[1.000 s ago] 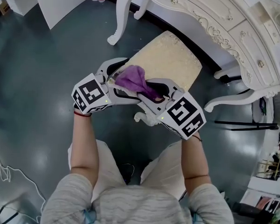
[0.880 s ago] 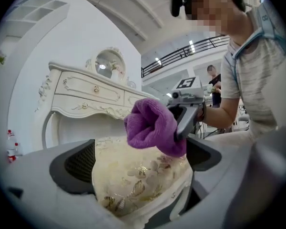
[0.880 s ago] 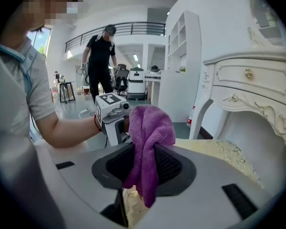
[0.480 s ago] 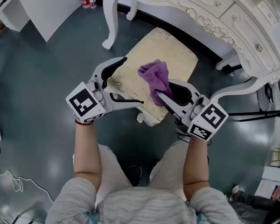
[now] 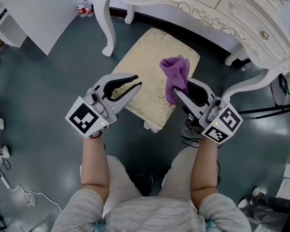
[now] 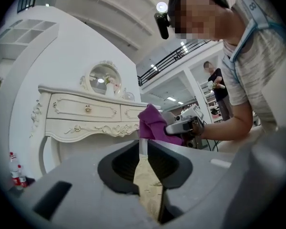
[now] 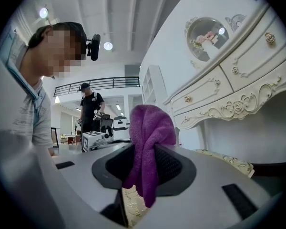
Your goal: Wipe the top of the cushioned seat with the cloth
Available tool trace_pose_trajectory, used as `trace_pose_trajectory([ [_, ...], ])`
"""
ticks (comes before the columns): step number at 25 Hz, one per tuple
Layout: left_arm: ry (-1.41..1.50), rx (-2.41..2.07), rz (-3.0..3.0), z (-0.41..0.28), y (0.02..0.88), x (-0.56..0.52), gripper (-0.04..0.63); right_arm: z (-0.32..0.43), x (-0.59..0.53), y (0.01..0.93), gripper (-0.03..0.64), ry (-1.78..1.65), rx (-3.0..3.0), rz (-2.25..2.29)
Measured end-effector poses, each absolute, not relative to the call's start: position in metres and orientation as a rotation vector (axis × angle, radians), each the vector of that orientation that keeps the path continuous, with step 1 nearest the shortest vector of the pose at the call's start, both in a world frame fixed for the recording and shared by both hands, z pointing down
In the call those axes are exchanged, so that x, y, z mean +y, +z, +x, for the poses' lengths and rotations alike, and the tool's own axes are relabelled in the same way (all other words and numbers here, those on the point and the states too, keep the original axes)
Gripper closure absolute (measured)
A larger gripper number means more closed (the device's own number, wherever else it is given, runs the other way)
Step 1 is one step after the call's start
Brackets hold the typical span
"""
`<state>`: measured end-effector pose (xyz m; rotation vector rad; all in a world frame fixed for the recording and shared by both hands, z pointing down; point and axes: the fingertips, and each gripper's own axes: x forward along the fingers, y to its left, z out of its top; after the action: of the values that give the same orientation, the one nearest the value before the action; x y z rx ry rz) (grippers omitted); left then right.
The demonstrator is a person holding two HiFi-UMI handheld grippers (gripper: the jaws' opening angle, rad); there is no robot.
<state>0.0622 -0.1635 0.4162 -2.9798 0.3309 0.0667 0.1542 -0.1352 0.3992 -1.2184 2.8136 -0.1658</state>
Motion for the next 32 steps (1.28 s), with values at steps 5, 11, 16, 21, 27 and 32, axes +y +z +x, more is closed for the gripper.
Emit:
trace_pose_trajectory([
  [5,0.063,0.344,-2.958,0.075,0.417,-0.161,0.583,0.171,-0.132,0.405,0.497,-0.168,2.753,-1.234],
  [11,0.020,0.348,-2.957,0.085,0.423,-0.160,0.583,0.175,-0.130,0.409,0.499,-0.145,2.742,-1.231],
  [16,-0.027,0.344,-2.956,0.089,0.428,-0.159,0.583,0.176,-0.132,0.413,0.499,-0.152,2.754,-1.224],
  [21,-0.047,0.343,-2.956,0.089,0.431,-0.159,0.583,0.174,-0.131,0.413,0.499,-0.147,2.757,-1.215],
  [27,-0.053,0.333,-2.951,0.090,0.432,-0.159,0.583,0.177,-0.132,0.414,0.499,-0.157,2.741,-1.229],
  [32,-0.047,0.330,-2.951,0.089,0.431,-0.159,0.583,0.178,-0.131,0.414,0.499,-0.158,2.737,-1.229],
])
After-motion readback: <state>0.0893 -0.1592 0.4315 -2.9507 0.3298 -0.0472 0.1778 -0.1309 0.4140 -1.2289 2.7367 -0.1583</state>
